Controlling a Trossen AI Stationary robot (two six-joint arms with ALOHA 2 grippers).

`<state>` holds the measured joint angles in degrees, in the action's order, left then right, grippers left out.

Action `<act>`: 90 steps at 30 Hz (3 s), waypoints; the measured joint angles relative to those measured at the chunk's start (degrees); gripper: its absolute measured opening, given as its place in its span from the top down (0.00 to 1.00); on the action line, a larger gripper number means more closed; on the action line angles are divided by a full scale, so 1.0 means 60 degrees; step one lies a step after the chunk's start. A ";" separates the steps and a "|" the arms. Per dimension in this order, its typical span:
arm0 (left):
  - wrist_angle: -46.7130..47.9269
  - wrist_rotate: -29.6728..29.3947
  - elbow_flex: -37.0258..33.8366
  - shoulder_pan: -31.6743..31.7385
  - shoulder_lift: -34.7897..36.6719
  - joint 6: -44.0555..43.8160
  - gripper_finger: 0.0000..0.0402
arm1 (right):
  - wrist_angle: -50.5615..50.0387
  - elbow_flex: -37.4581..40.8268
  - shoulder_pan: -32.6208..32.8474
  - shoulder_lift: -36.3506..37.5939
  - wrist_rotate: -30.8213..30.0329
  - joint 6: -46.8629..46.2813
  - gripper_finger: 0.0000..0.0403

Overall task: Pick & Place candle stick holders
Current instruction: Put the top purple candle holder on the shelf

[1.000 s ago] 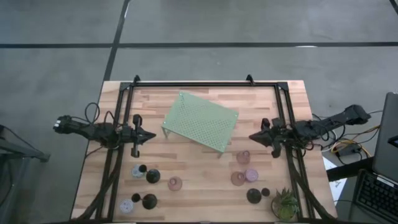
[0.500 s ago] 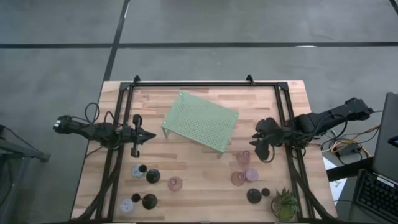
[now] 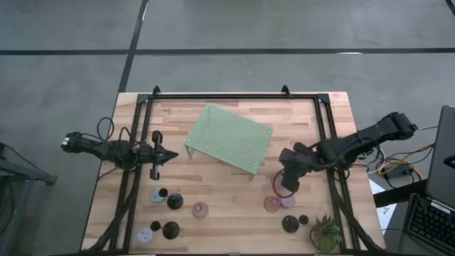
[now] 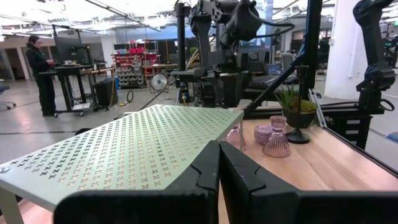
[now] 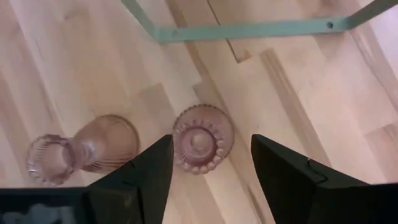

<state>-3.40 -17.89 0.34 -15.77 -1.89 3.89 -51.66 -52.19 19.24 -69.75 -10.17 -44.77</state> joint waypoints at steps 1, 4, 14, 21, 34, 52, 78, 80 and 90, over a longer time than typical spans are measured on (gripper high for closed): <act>0.0000 0.0000 0.0000 0.0000 0.0000 0.0002 0.97 | -0.0070 0.0005 0.0010 -0.0048 0.0025 -0.0011 0.48; 0.0000 0.0000 0.0000 0.0000 0.0000 -0.0001 0.97 | -0.0108 0.0069 0.0087 -0.0118 -0.0010 -0.0006 0.48; 0.0000 0.0000 0.0000 0.0000 -0.0001 -0.0001 0.97 | 0.0012 0.0707 0.0106 -0.0165 -0.0299 -0.0016 0.48; 0.0000 0.0000 0.0000 -0.0007 -0.0004 -0.0001 0.97 | 0.0435 0.0836 0.0102 -0.0226 -0.0306 -0.0008 0.49; 0.0000 -0.0003 0.0000 -0.0004 -0.0036 -0.0001 0.97 | 0.0896 0.0968 0.0099 -0.0873 -0.0477 0.0257 0.50; 0.0000 0.0000 0.0000 0.0000 -0.0047 0.0002 0.97 | 0.0933 0.0791 0.0102 -0.1021 -0.0535 0.0958 0.78; 0.0000 0.0000 0.0000 -0.0007 -0.0047 -0.0001 0.97 | -0.1852 -0.2117 -0.0583 -0.0515 -0.0477 0.1582 0.94; 0.0000 0.0000 0.0000 -0.0006 -0.0047 -0.0001 0.97 | -0.2325 -0.2621 -0.0744 -0.0515 -0.0477 0.1584 0.94; 0.0000 0.0000 0.0000 -0.0004 -0.0047 -0.0001 0.97 | -0.3074 -0.4467 -0.1926 -0.0515 -0.0157 0.2716 0.94</act>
<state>-3.40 -17.89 0.34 -15.79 -2.17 3.88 -70.11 -78.99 7.69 -72.84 -11.12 -28.47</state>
